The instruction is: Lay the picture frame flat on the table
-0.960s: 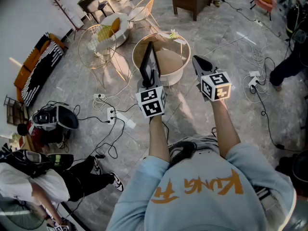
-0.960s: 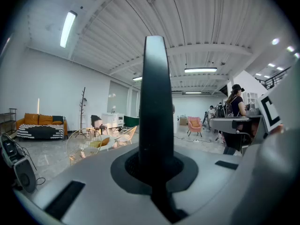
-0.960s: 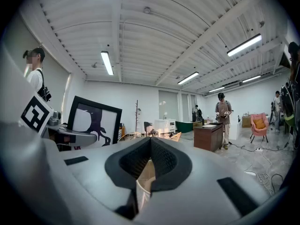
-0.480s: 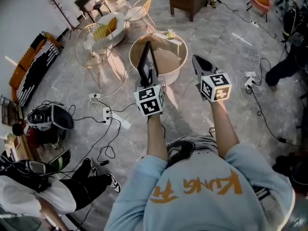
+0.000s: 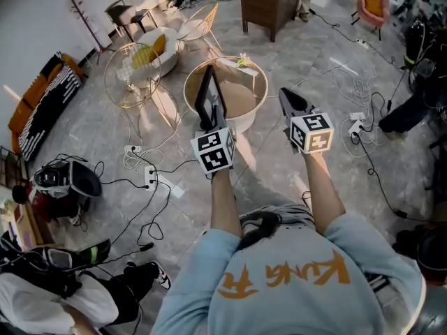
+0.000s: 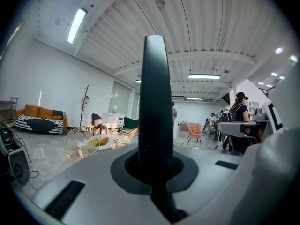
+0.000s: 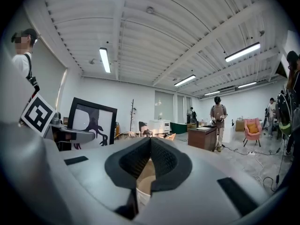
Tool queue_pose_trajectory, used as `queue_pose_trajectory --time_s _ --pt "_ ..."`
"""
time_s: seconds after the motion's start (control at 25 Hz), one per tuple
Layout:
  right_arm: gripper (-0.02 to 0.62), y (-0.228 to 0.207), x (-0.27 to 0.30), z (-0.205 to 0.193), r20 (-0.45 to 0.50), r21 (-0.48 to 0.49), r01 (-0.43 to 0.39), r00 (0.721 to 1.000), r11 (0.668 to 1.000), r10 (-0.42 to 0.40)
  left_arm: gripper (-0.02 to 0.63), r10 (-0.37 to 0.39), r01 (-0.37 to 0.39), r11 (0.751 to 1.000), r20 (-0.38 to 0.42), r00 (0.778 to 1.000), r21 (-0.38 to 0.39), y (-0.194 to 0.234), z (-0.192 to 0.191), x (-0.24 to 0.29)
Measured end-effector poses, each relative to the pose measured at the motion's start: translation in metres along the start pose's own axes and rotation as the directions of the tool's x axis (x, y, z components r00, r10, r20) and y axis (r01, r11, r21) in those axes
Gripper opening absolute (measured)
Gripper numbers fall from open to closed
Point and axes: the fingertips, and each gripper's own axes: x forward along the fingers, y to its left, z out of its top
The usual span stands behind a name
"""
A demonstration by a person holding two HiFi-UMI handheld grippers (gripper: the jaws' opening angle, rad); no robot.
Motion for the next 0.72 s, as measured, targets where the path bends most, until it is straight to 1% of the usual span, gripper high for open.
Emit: queue_pose_trajectory --time_s 0.12,0.24,0.36,0.48,0.6,0.72 --pt "-0.002 -0.005 0.002 -0.003 -0.006 0.003 0.008 1.000 1.000 -0.008 0.026 -0.010 0.010 1.000 0.011 1.000 0.000 -0.001 0.003 0.005" --pt "-0.002 -0.013 0.008 -0.005 -0.009 0.027 0.020 1.000 0.999 -0.020 0.026 -0.022 0.022 1.000 -0.006 1.000 0.009 -0.002 0.000 0.014" --pt "-0.002 -0.010 0.023 -0.012 -0.017 0.042 0.014 1.000 0.999 -0.014 0.026 -0.014 0.015 1.000 -0.026 1.000 0.007 0.010 -0.009 0.020" --pt "-0.002 -0.003 0.052 -0.016 -0.022 0.039 -0.021 1.000 0.999 0.022 0.026 0.014 -0.014 1.000 -0.046 0.999 -0.004 0.031 -0.016 0.029" --pt "-0.002 0.005 0.086 -0.010 0.008 0.019 -0.077 0.997 0.997 0.077 0.026 0.062 -0.064 0.998 -0.067 0.996 -0.022 0.055 -0.017 0.045" --pt "-0.002 0.018 0.112 -0.004 0.030 0.009 -0.132 0.991 0.991 0.132 0.026 0.107 -0.110 0.993 -0.068 0.992 -0.049 0.078 -0.018 0.055"
